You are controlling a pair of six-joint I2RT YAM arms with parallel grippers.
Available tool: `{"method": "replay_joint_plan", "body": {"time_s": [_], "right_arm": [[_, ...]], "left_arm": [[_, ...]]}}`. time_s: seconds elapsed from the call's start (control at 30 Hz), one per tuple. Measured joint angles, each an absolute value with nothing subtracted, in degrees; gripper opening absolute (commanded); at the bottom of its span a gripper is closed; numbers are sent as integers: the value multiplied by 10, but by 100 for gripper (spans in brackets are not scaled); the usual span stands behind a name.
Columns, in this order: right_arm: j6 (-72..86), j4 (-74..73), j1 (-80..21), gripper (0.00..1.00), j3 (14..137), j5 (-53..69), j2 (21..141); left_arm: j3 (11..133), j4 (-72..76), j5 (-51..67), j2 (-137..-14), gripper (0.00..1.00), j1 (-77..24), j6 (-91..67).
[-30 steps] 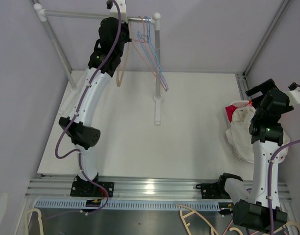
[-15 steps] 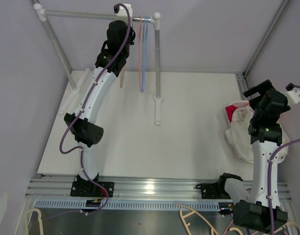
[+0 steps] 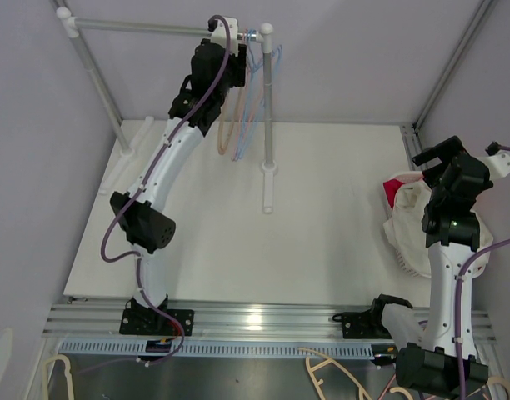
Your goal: Remove the t-shirt from the hanger
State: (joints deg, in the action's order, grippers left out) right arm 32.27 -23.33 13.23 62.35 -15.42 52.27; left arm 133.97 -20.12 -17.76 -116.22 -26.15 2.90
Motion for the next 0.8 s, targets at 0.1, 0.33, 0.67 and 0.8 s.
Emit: {"method": "replay_joint_plan", "body": {"time_s": [0.1,0.33,0.67,0.8], "right_arm": [[324,-236,131,100,623,-151,520],[326,-246,126,99,623,-145,512],[308,-265,97,99,618,-48,507],[304,-296,41,99,610,-28,470]], "left_arm": [[1313,-209,-176,-1143,71,-262,17],[1194,-228,-168,-1004,99,-268,-30],[956,-278,-183,-670,100,-321,-107],[775,-297,-168,-521,99,-321,-147]]}}
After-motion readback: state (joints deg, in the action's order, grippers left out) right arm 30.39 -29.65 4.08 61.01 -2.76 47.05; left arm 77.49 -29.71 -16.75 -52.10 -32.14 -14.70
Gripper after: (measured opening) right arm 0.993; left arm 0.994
